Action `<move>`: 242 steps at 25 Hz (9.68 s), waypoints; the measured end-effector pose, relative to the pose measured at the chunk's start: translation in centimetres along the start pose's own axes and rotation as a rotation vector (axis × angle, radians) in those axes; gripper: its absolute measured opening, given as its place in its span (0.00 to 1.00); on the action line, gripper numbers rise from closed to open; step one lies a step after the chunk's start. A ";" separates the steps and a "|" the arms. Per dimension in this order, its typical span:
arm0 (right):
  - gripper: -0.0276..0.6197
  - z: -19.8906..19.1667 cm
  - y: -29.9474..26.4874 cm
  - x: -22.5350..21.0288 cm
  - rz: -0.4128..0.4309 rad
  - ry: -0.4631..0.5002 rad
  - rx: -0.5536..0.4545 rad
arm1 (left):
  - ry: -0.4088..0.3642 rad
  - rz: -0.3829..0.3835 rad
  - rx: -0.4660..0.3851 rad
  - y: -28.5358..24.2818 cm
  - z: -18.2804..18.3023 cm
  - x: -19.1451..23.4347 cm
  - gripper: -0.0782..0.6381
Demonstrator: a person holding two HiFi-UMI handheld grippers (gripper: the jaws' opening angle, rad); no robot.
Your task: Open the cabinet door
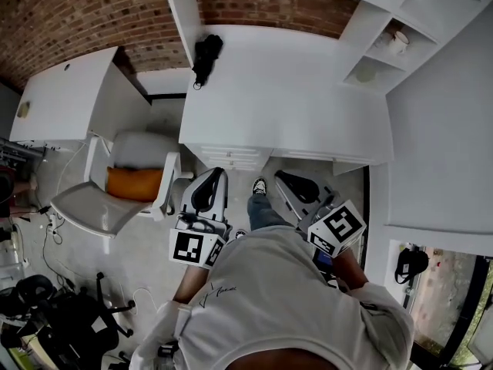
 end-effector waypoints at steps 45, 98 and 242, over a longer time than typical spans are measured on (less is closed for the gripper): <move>0.09 7.4 -14.1 -17.0 -0.165 -0.063 -0.115 | -0.005 -0.113 -0.002 -21.2 3.7 11.9 0.15; 0.34 25.8 -23.1 -29.9 -0.447 0.168 -0.227 | 0.011 -0.211 0.024 -22.1 4.3 20.4 0.15; 0.16 24.4 -21.5 -21.5 -0.279 0.146 -0.218 | 0.073 -0.226 0.053 -19.6 3.1 19.9 0.15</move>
Point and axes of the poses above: the fingertips, and each gripper's own axes: y backward along the fingers, x to its left, z out of its top, the point moved 3 cm from there along y, backward along the fingers, and after that the axes turned 1 degree about z, right-handed, at the moved point
